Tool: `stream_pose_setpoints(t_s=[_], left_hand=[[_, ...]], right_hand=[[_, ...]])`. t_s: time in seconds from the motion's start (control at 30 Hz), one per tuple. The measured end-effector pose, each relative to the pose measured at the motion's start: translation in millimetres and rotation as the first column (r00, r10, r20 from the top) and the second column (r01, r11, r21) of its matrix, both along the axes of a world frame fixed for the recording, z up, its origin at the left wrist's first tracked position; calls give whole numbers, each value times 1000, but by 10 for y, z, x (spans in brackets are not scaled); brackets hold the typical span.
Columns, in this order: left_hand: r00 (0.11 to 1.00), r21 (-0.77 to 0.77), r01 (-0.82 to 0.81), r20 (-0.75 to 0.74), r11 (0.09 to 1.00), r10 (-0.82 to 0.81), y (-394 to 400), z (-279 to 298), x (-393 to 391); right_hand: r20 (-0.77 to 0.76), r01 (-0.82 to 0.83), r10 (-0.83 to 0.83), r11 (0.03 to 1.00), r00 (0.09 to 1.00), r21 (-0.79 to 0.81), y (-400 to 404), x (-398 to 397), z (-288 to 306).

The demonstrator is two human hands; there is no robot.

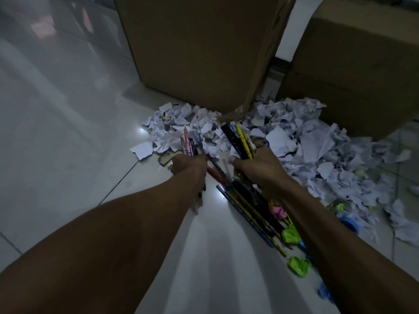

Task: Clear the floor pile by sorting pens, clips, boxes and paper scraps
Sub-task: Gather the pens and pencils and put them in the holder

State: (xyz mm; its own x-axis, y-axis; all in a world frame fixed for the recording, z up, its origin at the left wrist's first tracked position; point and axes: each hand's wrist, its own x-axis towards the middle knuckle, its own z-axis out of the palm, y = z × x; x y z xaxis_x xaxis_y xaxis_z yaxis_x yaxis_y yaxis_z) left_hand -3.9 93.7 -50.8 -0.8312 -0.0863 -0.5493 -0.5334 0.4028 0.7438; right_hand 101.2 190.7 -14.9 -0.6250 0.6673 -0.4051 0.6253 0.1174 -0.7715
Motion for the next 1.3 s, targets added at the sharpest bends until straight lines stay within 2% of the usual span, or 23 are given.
stream_pose_setpoints(t_s=[0.13,0.2,0.33,0.6,0.7,0.87,1.03,1.1,1.17,1.23,1.3], left_hand=[[999,22,36,7,999,-36,-134,-26,6],[997,35,68,21,997,-69,-218,-5,-3],[985,183,122,99,975,-142,-382,2,-52],[949,382,187,169,905,-267,-727,144,-73],[952,367,195,151,909,-266,-785,187,-53],[947,350,176,194,920,-255,-749,204,-12],[902,439,171,291,882,-320,-650,204,81],[882,452,169,327,876,-339,-591,219,154],[870,433,180,349,883,-348,-540,217,245],[860,400,198,368,895,-355,-504,182,343],[873,324,188,377,927,-309,-452,161,480]], right_hand=[[55,-53,46,991,997,125,-46,-125,-86],[153,-136,104,967,983,216,-79,-203,-134],[321,-276,150,876,935,396,-176,-286,-195],[407,-352,169,832,897,430,-309,-333,-212],[441,-367,199,867,875,337,-261,-330,-149],[482,-391,325,920,814,40,-80,-232,79],[452,-402,376,915,809,-42,136,14,165],[402,-343,344,936,848,-77,144,143,172],[277,-202,254,958,927,-204,128,291,159],[170,-57,132,919,977,-389,45,403,152],[138,11,55,900,989,-436,16,502,87]])
